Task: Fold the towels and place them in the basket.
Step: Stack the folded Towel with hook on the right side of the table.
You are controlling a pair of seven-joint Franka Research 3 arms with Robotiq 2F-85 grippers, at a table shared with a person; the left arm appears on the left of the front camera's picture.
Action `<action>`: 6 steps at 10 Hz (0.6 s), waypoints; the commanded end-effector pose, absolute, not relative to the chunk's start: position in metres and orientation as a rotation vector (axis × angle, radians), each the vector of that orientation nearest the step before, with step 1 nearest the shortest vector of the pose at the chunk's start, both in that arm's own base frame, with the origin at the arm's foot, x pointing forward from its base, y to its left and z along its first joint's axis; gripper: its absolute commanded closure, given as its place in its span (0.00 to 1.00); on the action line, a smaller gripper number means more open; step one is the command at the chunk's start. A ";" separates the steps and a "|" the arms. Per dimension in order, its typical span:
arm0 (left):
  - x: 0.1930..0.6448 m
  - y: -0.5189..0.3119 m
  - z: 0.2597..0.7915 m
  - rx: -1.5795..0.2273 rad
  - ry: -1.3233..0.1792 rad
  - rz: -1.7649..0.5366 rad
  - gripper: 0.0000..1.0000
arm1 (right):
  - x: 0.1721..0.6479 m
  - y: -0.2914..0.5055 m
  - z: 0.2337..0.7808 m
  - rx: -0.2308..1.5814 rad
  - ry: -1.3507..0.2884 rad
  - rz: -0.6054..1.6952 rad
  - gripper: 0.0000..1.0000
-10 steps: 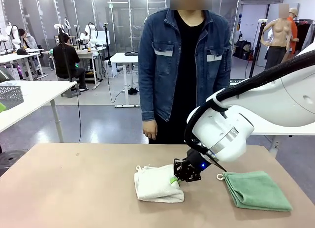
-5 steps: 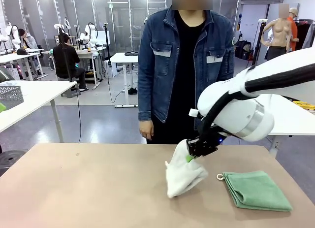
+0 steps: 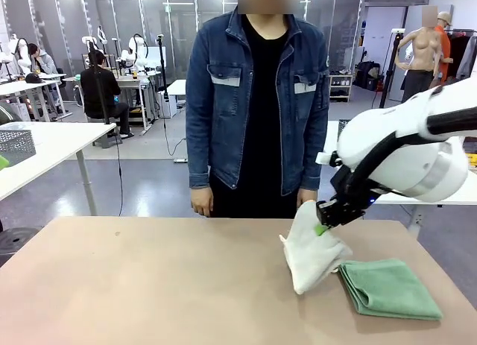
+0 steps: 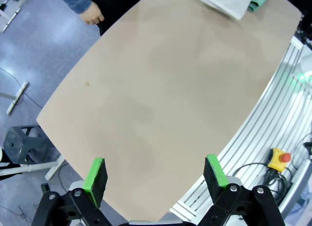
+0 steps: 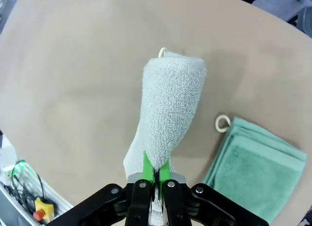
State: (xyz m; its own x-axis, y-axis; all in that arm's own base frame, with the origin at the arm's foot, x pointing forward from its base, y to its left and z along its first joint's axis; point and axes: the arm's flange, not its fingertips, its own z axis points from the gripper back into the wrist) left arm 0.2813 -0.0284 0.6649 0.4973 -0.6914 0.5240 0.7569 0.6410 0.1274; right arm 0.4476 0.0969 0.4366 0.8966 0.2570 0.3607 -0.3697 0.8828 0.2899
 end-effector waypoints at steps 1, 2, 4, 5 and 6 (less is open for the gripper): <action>0.283 -0.029 0.665 -0.123 -0.579 -0.873 0.00 | 0.441 0.064 0.446 0.341 -0.271 0.388 0.95; 0.283 -0.029 0.665 -0.123 -0.579 -0.873 0.00 | 0.439 0.047 0.451 0.353 -0.256 0.385 0.95; 0.283 -0.029 0.665 -0.123 -0.579 -0.873 0.00 | 0.438 0.009 0.451 0.385 -0.212 0.352 0.95; 0.283 -0.029 0.665 -0.123 -0.579 -0.873 0.00 | 0.440 -0.006 0.446 0.392 -0.216 0.332 0.95; 0.283 -0.029 0.665 -0.123 -0.579 -0.873 0.00 | 0.441 -0.018 0.439 0.371 -0.202 0.317 0.95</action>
State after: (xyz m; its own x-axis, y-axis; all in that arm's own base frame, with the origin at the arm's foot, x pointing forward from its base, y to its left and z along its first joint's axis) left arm 0.2813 -0.0283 0.6649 0.4974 -0.6912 0.5242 0.7569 0.6411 0.1272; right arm 0.4342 -0.0105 0.4410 0.9337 0.2452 0.2610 -0.3259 0.8839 0.3353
